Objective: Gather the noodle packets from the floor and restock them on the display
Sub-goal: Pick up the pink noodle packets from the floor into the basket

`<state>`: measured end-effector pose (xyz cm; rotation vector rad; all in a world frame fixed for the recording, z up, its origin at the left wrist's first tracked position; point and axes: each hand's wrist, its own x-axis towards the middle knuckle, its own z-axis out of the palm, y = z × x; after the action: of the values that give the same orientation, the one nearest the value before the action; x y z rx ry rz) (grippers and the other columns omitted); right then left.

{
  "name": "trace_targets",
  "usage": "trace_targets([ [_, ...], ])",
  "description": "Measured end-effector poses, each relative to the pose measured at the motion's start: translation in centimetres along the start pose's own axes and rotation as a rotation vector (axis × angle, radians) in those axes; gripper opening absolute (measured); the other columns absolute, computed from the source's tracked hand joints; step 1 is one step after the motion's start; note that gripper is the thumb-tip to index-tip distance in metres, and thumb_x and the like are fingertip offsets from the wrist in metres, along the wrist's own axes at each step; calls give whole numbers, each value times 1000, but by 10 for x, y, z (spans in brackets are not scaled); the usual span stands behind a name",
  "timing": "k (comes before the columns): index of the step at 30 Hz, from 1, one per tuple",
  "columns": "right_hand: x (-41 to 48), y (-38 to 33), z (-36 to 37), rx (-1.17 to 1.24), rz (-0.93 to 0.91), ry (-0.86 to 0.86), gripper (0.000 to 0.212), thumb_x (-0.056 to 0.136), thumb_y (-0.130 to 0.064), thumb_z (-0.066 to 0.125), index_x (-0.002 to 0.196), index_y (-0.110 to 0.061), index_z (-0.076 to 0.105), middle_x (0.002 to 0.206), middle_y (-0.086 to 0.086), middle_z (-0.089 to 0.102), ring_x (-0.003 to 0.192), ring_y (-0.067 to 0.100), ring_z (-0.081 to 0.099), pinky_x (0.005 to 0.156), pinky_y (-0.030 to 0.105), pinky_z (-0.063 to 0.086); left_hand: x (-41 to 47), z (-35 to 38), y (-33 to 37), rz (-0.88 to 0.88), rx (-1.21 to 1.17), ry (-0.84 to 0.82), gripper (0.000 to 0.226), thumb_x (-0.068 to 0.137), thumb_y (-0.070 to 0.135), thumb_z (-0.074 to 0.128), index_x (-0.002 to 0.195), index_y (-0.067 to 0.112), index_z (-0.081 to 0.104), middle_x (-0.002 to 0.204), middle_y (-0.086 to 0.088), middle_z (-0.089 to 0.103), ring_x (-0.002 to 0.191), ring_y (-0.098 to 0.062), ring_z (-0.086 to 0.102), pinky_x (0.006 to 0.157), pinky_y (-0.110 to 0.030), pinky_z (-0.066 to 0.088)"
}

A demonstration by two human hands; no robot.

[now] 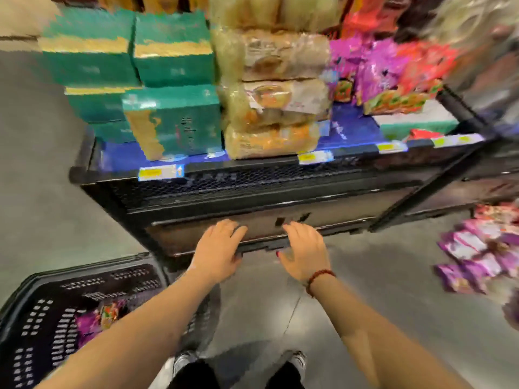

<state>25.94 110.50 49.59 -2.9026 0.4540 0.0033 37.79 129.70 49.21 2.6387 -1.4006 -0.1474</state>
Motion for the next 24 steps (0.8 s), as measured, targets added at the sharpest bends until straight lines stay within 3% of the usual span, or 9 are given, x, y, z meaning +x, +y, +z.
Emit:
trace_targets([
  [5, -63, 142, -39, -67, 183, -25, 66, 55, -40, 87, 110, -10, 67, 105, 9, 68, 94, 30, 67, 83, 42, 53, 92, 8, 138, 195, -3, -9, 65, 55, 24, 84, 115, 9, 65, 108, -13, 66, 100, -36, 64, 78, -42, 56],
  [8, -103, 211, -58, -72, 325, -54, 60, 78, -43, 70, 127, -12, 54, 125, 7, 57, 117, 29, 53, 103, 40, 36, 135, 15, 215, 316, -21, -31, 66, 56, 27, 85, 116, 8, 65, 107, -12, 67, 99, -36, 64, 78, -41, 56],
  [11, -142, 270, -67, -24, 493, 0, 58, 88, -46, 57, 137, -18, 42, 139, 3, 46, 129, 24, 40, 109, 35, 24, 172, 22, 281, 442, -23, -73, 66, 60, 29, 83, 119, 8, 64, 108, -12, 66, 100, -36, 63, 80, -42, 56],
  [18, -200, 378, -90, 89, 851, 88, 62, 89, -48, 56, 142, -23, 36, 144, 1, 41, 132, 24, 35, 111, 36, 24, 253, 39, 411, 657, -40, -122, 65, 69, 32, 76, 128, 11, 59, 118, -9, 63, 113, -33, 58, 90, -41, 51],
  [24, -218, 465, -104, 95, 1035, 151, 58, 89, -48, 57, 138, -23, 40, 139, -1, 45, 129, 23, 38, 107, 33, 27, 332, 65, 506, 780, 3, -175, 67, 89, 42, 58, 149, 21, 34, 145, -1, 43, 136, -23, 36, 109, -35, 33],
])
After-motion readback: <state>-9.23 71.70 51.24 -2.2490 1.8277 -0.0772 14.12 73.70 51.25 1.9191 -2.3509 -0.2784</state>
